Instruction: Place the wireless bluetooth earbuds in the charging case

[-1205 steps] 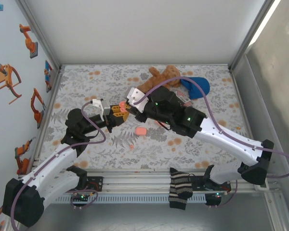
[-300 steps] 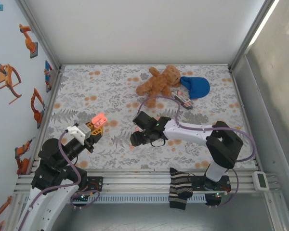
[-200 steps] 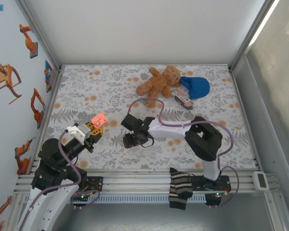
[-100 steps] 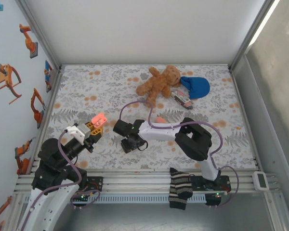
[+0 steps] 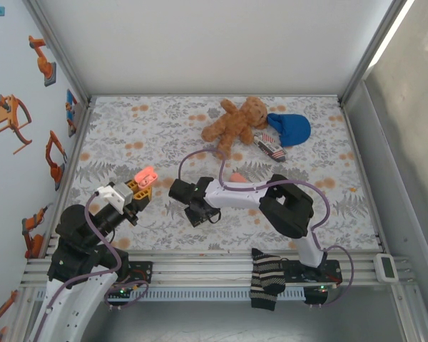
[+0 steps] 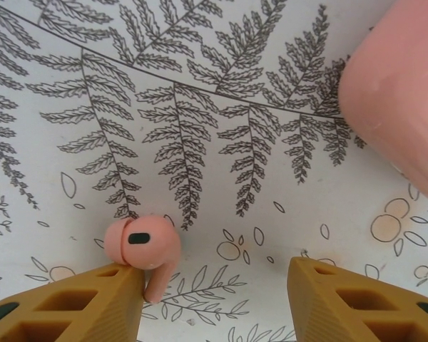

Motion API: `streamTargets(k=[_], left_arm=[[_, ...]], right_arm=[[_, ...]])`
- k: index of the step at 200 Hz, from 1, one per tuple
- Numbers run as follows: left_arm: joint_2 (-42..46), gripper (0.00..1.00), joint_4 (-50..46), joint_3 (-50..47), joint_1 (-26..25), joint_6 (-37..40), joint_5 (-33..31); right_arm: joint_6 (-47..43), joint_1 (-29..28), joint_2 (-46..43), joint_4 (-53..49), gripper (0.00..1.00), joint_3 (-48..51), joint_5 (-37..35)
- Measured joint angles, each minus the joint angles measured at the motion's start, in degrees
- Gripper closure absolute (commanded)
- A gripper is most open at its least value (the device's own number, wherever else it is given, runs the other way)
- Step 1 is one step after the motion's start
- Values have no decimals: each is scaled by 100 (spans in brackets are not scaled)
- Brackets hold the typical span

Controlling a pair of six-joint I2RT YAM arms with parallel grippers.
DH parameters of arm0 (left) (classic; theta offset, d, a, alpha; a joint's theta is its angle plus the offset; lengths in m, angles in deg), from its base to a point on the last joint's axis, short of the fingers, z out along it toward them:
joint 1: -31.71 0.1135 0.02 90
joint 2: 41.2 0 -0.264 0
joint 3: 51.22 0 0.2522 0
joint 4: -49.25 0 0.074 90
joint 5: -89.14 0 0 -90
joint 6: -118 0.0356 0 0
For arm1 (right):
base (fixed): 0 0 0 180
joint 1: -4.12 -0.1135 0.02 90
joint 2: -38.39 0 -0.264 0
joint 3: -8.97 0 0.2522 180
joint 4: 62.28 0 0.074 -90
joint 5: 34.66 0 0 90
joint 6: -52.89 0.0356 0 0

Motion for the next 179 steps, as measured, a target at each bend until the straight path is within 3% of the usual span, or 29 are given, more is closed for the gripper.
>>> streamTargets(k=[75,98,179], left_arm=[[-83,100,109,-4,153,-50,142],[-83,100,129,-11,186,-70,168],[-129,100,181,-11,245,-109,267]], right_arm=[[-83,0,-304,83,46,0,142],[-101,0,-354,155,51,-33,142],[-149,0,26,267,54,-378,197]])
